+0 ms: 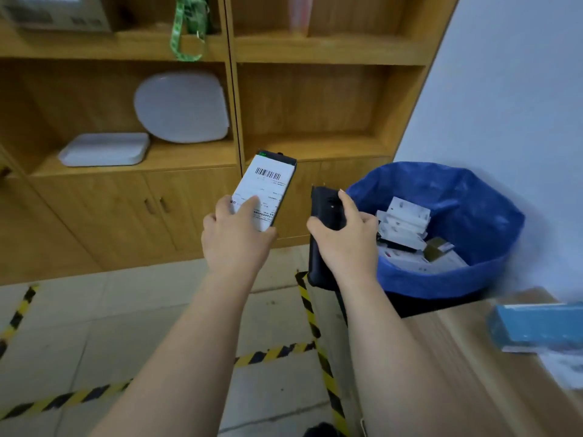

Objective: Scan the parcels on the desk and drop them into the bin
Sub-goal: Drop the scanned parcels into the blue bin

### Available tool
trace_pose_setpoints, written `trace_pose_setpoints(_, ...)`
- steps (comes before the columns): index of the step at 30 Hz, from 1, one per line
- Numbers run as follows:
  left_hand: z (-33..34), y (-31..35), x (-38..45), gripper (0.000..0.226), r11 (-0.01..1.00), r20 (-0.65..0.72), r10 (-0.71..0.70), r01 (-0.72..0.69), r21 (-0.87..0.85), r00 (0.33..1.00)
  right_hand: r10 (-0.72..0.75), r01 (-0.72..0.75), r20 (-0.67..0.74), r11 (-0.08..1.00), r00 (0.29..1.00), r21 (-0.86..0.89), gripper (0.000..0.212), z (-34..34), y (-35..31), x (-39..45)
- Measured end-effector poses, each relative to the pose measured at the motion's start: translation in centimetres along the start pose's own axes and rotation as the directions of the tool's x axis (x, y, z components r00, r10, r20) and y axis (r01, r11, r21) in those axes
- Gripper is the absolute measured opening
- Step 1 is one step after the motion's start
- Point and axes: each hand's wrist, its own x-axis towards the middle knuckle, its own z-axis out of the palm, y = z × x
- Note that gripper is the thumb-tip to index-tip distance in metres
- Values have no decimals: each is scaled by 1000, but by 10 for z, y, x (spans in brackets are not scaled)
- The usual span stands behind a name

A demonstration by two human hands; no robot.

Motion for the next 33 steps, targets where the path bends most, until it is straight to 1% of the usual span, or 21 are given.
trace_pose_setpoints(3, 3, -19, 28, 62, 997, 11, -68, 67, 21, 998, -36, 37, 40, 999, 999, -7, 77, 29, -7, 27)
trace_pose_setpoints(6, 11, -23, 58, 62, 995, 5, -98, 97, 38, 995, -54, 56, 77, 998, 996, -21, 76, 46, -13, 61)
trace_pose_setpoints(12, 34, 13, 150, 64, 995, -28, -72, 74, 63, 997, -72, 73, 93, 997, 993, -12, 76, 63, -27, 164)
trace_pose_setpoints(15, 51, 44, 191, 64, 997, -18, -47, 48, 55, 999, -48, 49, 71, 999, 996, -16, 76, 58, -24, 214)
trace_pose_setpoints(18, 78, 75, 220, 64, 999, 8, 1, -1, 51, 1000, 0, 1, 17, 1000, 1000, -13, 77, 45, -10, 256)
trace_pose_setpoints(21, 112, 110, 240, 64, 997, 71, 60, -63, 43, 996, 90, -92, -37, 995, 995, -30, 76, 21, 14, 285)
trace_pose_setpoints(24, 155, 150, 254, 64, 988, 154, 152, -156, 16, 976, 174, -180, -138, 983, 975, -31, 76, -9, 45, 309)
trace_pose_setpoints(26, 187, 177, 260, 64, 973, 237, 225, -231, -2, 945, 256, -265, -222, 964, 941, -12, 74, -31, 68, 323)
trace_pose_setpoints(28, 219, 206, 263, 64, 947, 329, 311, -321, -27, 892, 334, -344, -309, 939, 891, 23, 73, -53, 91, 332)
trace_pose_setpoints(31, 266, 256, 268, 66, 896, 446, 425, -436, -83, 788, 450, -458, -412, 885, 792, 86, 72, -86, 126, 340)
trace_pose_setpoints(33, 295, 288, 268, 66, 847, 503, 504, -514, -132, 702, 521, -528, -484, 838, 703, 136, 74, -106, 148, 344)
